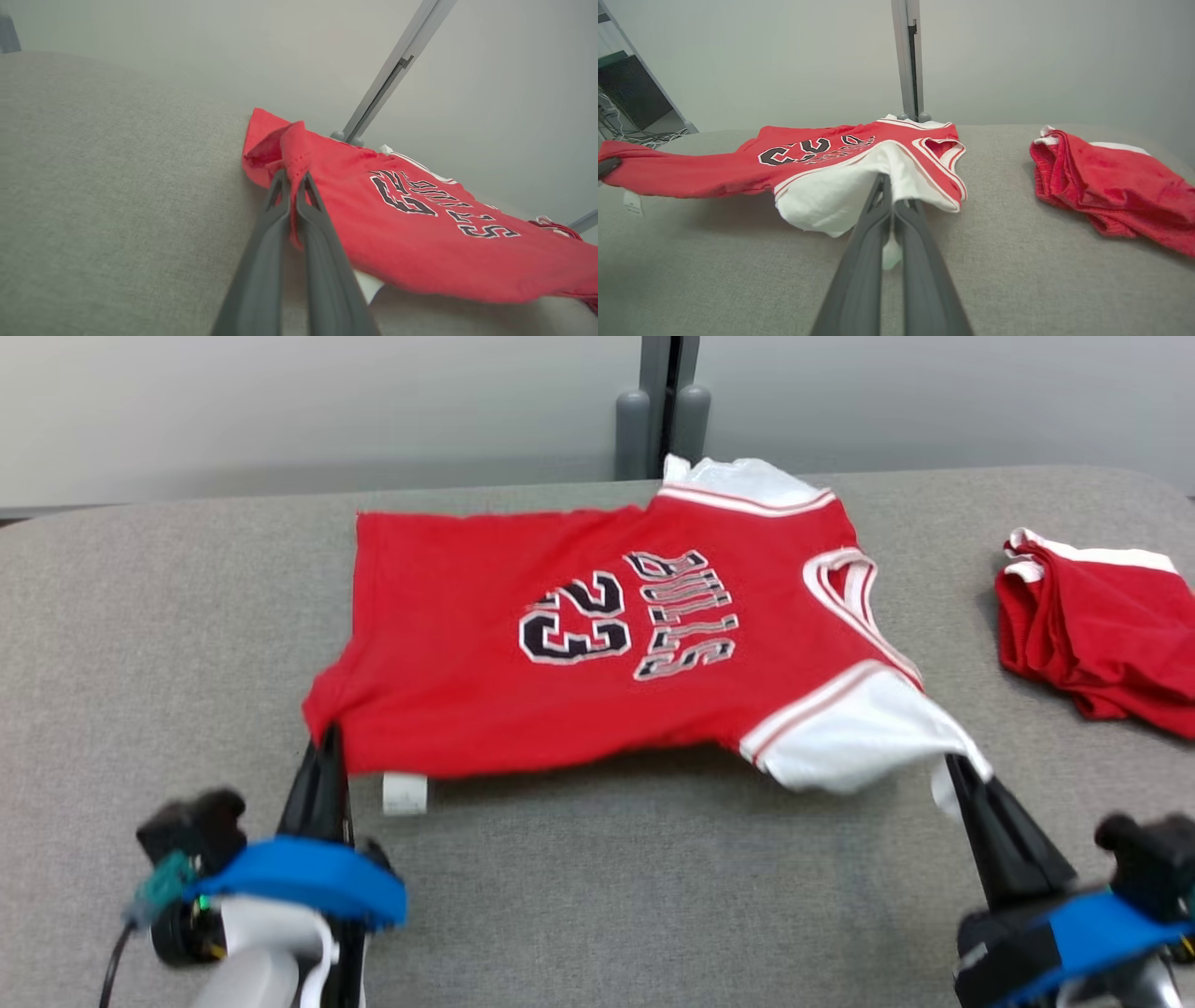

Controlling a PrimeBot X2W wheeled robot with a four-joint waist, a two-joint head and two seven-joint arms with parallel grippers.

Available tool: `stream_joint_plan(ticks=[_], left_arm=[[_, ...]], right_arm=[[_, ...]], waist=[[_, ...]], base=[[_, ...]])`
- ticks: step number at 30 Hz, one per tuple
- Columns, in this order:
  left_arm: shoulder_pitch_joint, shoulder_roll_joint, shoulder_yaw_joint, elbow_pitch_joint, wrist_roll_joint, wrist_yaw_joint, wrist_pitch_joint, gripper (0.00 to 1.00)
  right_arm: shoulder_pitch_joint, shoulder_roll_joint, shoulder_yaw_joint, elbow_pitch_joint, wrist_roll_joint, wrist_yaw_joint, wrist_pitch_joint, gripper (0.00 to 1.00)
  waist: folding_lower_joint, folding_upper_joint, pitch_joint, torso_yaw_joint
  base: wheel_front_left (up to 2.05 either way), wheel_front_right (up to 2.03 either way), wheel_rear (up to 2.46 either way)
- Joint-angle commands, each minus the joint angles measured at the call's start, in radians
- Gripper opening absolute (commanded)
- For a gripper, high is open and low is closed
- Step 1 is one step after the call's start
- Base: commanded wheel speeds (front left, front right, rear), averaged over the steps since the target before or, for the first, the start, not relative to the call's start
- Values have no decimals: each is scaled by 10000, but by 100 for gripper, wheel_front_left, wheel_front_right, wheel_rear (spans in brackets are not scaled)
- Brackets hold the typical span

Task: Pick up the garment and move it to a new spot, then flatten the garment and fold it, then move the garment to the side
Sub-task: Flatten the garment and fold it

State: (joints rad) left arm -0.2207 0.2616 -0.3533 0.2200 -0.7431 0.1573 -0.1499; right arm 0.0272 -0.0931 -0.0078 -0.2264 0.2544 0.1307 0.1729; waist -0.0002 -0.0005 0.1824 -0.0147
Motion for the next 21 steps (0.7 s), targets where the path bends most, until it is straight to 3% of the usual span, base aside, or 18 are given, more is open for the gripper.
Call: stream_joint_plan(ticks=[1,9,21], left_arm=[[601,117,59,-519,-69,227,83,0],[2800,320,-13,-2374,-399,1147,747,0],[2442,297,-312,-2189,-323,1419,1350,0]], right_arm=[[634,120,-135,-531,-83,1,206,0],[2517,401,-476,-1561,111,1,869,0],[1396,422,-228,354,146,1,699,0]], waist=[[2,5,-61,-69],[2,5,-45,-142],[2,5,10,-57]], base=[[0,0,0],[0,0,0],[0,0,0]])
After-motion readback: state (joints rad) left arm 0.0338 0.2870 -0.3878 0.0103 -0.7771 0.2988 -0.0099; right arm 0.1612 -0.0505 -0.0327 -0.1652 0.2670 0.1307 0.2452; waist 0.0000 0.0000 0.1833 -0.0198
